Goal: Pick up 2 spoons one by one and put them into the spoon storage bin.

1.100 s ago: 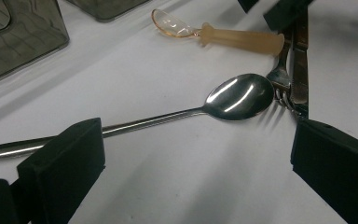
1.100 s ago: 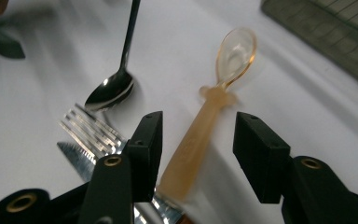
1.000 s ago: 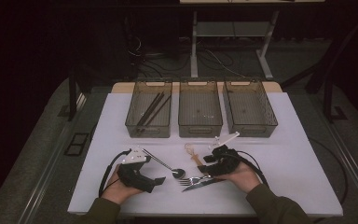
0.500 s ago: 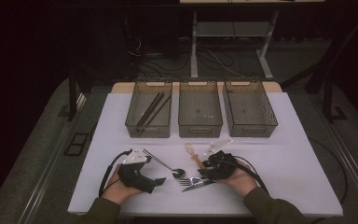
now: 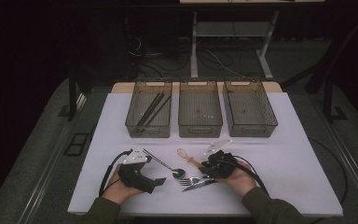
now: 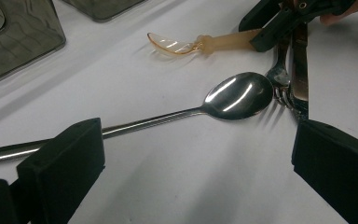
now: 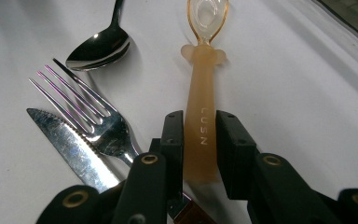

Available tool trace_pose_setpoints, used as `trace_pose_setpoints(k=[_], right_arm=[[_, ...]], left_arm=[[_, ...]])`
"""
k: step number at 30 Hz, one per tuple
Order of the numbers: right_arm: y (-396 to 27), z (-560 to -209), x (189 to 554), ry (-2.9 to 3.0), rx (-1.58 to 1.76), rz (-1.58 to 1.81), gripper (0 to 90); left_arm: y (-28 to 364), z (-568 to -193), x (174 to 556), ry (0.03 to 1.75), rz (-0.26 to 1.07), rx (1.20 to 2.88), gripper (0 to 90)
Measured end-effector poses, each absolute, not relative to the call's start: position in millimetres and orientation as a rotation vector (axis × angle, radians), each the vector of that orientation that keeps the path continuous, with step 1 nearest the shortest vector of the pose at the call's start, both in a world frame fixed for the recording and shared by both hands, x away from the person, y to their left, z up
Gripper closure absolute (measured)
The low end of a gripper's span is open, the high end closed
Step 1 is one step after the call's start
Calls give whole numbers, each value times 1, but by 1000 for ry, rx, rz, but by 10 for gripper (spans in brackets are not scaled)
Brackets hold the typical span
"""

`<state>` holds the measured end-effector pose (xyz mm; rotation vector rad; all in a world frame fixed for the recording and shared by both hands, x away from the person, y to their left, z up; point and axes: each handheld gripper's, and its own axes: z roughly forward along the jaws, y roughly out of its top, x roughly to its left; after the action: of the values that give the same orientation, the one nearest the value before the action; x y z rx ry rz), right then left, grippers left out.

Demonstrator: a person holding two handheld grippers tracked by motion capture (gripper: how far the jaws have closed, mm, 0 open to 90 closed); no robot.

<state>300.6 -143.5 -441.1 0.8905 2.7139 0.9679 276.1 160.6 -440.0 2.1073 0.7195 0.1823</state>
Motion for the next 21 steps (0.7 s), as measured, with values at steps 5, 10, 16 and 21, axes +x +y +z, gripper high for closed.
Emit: trace_pose_setpoints(k=[5,10,16,21], right_arm=[[-144,-441,300,2705,879,975,735],[-145,-441,300,2713,875,981,735],[-146,-439,301,2711,873,999,736],[-149,-436,302,2702,877,1019,736]], left_arm=[[161,-440,276,727,191,2111,0],[161,-440,276,722,190,2109,0],[161,-440,276,727,170,2101,0],[161,-440,276,724,160,2107,0]])
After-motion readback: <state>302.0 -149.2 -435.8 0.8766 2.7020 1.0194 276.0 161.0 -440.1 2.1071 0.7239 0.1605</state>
